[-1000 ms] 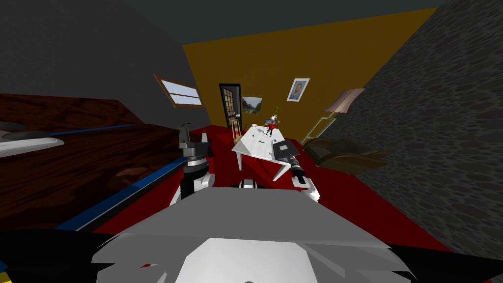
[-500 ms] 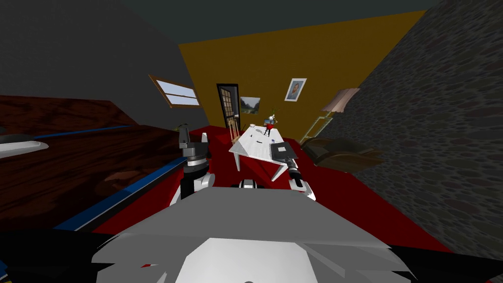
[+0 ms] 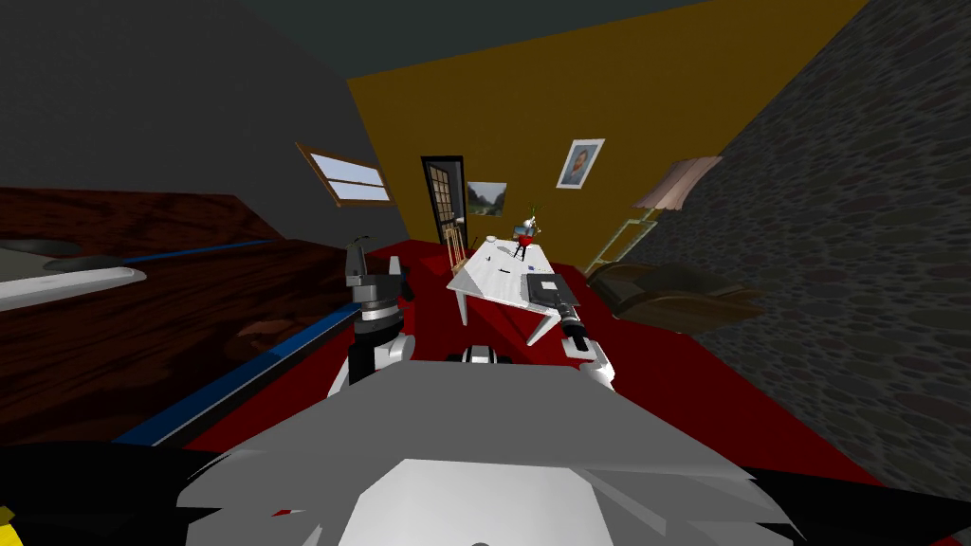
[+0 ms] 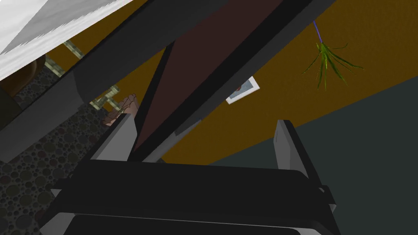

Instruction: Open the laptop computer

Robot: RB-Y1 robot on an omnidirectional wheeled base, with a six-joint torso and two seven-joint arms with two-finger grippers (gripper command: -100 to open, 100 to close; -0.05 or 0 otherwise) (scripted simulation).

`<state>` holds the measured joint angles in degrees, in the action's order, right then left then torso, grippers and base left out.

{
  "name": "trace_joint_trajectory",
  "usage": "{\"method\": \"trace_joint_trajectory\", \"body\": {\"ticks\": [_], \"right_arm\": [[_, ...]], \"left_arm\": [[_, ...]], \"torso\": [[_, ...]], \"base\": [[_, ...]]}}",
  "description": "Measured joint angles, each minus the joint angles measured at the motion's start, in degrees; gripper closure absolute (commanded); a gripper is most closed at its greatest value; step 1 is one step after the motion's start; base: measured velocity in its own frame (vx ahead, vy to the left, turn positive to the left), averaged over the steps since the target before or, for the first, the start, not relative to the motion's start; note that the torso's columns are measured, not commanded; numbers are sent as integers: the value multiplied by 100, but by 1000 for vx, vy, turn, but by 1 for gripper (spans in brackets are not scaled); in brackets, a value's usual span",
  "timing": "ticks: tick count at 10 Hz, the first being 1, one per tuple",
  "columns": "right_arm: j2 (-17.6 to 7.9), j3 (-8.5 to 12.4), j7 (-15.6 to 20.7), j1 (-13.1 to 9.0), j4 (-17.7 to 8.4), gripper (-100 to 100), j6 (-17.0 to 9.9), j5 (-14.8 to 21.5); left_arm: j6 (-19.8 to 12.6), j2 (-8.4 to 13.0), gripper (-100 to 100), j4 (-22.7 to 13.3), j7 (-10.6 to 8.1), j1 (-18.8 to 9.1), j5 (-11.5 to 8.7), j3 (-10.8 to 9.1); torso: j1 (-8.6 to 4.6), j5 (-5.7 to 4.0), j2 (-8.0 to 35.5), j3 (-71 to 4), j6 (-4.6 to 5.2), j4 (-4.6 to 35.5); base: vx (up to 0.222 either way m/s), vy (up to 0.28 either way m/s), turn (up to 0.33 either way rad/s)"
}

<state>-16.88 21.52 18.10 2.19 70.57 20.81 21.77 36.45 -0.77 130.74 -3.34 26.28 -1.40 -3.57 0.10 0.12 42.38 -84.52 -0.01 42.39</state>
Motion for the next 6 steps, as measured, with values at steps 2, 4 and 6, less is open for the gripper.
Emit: {"method": "trace_joint_trajectory", "body": {"ticks": [2,4,6], "right_arm": [[-141,-38,-109,-82,116,-100,-243,-6],[-303,-81,-229,-162,214,-100,-493,-16],[-306,-88,-247,-157,220,0,-530,-17]], "left_arm": [[0,0,0,0,0,0,0,0],[0,0,0,0,0,0,0,0],[0,0,0,0,0,1,0,-1]], "torso": [[-3,-4,-2,-1,3,-3],[-1,-1,6,5,4,3],[-8,-6,-13,-8,2,-6]], "base": [[-58,28,29],[-44,17,22],[-3,1,-1]]}}
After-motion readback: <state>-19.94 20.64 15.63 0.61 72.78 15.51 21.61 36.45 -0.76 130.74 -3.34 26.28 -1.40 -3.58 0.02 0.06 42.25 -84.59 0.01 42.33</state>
